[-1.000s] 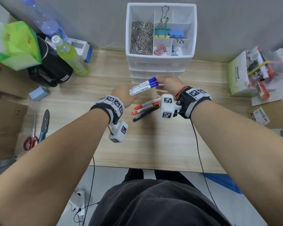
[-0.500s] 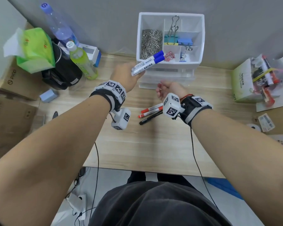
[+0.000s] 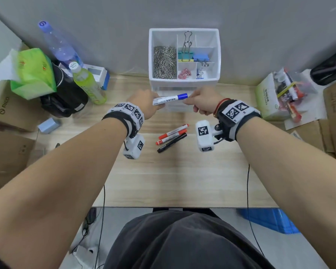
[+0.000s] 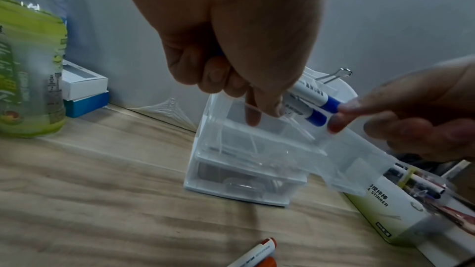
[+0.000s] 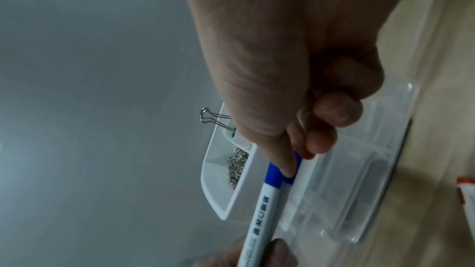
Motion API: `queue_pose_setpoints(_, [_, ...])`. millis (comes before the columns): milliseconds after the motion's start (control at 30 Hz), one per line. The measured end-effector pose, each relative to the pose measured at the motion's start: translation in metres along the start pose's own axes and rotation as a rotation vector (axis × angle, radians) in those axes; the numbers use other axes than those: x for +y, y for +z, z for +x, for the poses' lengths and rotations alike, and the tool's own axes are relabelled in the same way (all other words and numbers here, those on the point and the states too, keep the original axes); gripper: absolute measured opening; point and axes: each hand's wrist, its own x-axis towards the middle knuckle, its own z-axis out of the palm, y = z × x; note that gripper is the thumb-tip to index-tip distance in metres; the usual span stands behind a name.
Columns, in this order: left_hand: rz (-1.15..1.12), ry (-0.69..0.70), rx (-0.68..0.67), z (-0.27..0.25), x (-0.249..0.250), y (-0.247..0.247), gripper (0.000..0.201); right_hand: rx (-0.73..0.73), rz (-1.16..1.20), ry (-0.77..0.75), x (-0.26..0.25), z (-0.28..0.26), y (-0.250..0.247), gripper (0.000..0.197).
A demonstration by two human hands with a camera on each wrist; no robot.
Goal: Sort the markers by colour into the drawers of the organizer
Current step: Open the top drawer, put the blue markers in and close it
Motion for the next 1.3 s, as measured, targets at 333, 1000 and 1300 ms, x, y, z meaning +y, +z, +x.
queue_pose_setpoints(333, [0.02,-0.021,-0.081,0.0,0.025,-0.007,0.041,-0.179,-0.182,0.136,0.007,-0.006,-0.005,0.026])
queue_pose_setpoints(1000, [-0.226,-0.21,0.038,-0.009,0.023,-0.003,0.035,-0.237,0.008,0.152,-0.02,0.026,0.026,0.031])
queue_pose_setpoints(1300, [-0.511,-0.289,0.125,-0.008,0.0,0.017,0.023,-0.196,-0.134,0.078,-0.032,0.046,0.043,0.046])
